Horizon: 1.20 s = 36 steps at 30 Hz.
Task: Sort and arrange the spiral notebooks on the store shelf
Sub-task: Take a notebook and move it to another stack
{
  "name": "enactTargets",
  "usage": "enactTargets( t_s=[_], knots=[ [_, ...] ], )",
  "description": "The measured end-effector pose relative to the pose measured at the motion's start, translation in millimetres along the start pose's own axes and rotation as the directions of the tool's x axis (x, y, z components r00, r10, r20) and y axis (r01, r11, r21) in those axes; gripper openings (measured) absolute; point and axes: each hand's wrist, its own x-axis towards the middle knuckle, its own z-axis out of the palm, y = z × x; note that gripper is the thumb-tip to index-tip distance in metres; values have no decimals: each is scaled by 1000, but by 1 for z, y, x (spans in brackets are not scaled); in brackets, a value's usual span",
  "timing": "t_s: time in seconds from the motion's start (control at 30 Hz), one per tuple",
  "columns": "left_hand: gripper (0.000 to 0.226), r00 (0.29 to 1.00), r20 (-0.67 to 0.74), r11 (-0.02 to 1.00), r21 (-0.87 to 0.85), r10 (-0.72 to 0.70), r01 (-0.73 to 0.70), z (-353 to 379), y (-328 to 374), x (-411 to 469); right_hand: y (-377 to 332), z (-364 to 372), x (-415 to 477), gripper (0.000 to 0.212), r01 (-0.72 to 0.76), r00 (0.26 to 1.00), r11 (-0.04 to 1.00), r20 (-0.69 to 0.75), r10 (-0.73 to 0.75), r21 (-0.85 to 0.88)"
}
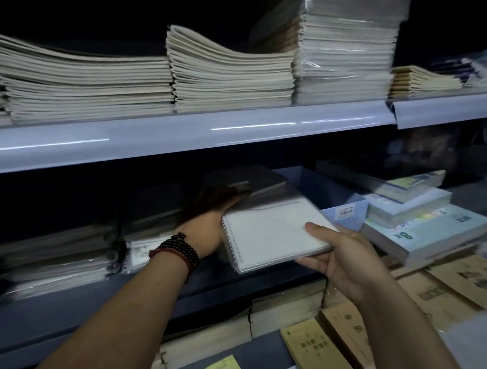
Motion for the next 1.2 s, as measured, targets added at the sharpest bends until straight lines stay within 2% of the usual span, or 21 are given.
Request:
enactTargets(
  t_s=[0.07, 0.2, 0.3, 0.4, 0.5, 0.57, 0.63, 0.67, 0.7, 0.73, 0.77, 0.8, 0.87, 0.97, 1.1, 1.2],
  knots=[
    [67, 1000, 8, 1000, -10, 1, -1, -4, -1, 0, -2, -9, -11, 29, -11, 1000, 1000, -4, 11, -2],
    [65, 987, 127, 992, -69, -96, 105, -10, 6, -1, -11, -33, -28, 31, -19, 1000, 999, 7, 20, -35],
    [64, 977, 145, 979, -106, -156, 172, -11, 2, 5, -11, -42, -32, 34, -25, 999, 999, 36, 25, -27],
    [58, 960, 155, 973, 16, -232, 232, -10, 4, 10, -2, -40, -33, 37, -43, 997, 999, 57, 44, -20],
    [49, 897, 223, 924, 75, -383, 376, -21, 20, 5, 6, -36, -33, 41, -33, 997, 999, 72, 32, 14],
    [23, 908, 107, 913, 6, -405, 407, -35, 32, -9, 8, -35, -32, 42, -24, 996, 999, 83, 22, 27],
    [18, 894, -73, 896, -94, -442, 435, -48, 42, -31, 10, -34, -31, 40, -21, 995, 999, 100, 18, 25],
    [16, 854, -90, 841, -258, -512, 476, -52, 47, -41, 11, -33, -30, 39, -20, 994, 1000, 108, 17, 19],
    [19, 807, 13, 700, -489, -591, 521, -56, 55, -53, 12, -33, -30, 38, -20, 993, 1000, 114, 19, 13],
    [24, 764, 232, 466, -675, -602, 572, -59, 65, -62, 14, -33, -30, 38, -21, 993, 1000, 119, 20, 9],
    [29, 726, 442, 246, -738, -527, 628, -58, 72, -71, 15, -33, -30, 38, -22, 992, 1000, 124, 21, 8],
    [29, 704, 557, 143, -731, -440, 667, -55, 76, -77, 17, -34, -29, 37, -16, 993, 1000, 120, 16, 3],
    [20, 716, 586, 115, -738, -380, 665, -46, 79, -87, 21, -38, -26, 34, 36, 998, 996, 51, -32, -81],
    [12, 736, 532, 103, -777, -420, 621, -33, 78, -95, 23, -46, -24, 33, 93, 990, 962, -79, -117, -257],
    [20, 757, 547, 91, -786, -358, 611, -28, 77, -110, 29, -39, -29, 14, 115, 984, 937, -91, -153, -331],
    [33, 777, 504, 91, -815, -377, 572, -27, 74, -118, 39, -28, -30, 7, 155, 974, 929, -107, -201, -336]
  ],
)
